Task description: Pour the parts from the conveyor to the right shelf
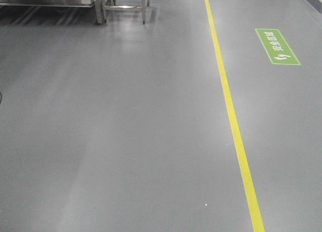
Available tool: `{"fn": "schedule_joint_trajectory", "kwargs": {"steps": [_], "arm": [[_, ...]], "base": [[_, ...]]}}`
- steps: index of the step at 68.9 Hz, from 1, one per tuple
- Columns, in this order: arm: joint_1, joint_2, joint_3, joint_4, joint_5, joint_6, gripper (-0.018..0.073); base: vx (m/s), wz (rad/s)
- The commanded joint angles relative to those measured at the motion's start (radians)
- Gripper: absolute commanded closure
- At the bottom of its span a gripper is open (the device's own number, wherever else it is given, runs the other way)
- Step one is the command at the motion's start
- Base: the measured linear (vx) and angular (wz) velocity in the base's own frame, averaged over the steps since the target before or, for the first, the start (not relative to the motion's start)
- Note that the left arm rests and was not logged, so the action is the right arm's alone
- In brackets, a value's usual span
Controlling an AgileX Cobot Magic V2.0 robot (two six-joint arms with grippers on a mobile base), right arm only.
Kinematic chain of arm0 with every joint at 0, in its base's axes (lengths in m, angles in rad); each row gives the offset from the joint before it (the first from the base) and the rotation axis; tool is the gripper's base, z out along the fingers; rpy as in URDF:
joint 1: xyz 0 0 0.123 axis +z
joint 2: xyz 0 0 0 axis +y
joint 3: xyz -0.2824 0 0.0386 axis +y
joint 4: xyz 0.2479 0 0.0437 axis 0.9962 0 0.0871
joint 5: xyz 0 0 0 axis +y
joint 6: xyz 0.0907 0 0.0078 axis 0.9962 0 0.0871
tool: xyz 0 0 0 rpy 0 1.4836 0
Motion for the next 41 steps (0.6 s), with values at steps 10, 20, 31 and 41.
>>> {"fn": "schedule_joint_trajectory", "kwargs": {"steps": [10, 20, 31, 41], "arm": [[0.000, 0.012, -0.026, -0.007, -0.074, -0.010, 0.0565], [0.000, 0.012, -0.026, -0.007, -0.074, -0.010, 0.0565], [0.000, 0.012, -0.026, -0.007, -0.074, -0.010, 0.0565], [0.000, 0.012, -0.026, -0.007, -0.074, -0.010, 0.0565]], "base": [[-0.04, -0.18], [0.00, -0.10], [0.01, -0.06], [0.02, -0.07]]}}
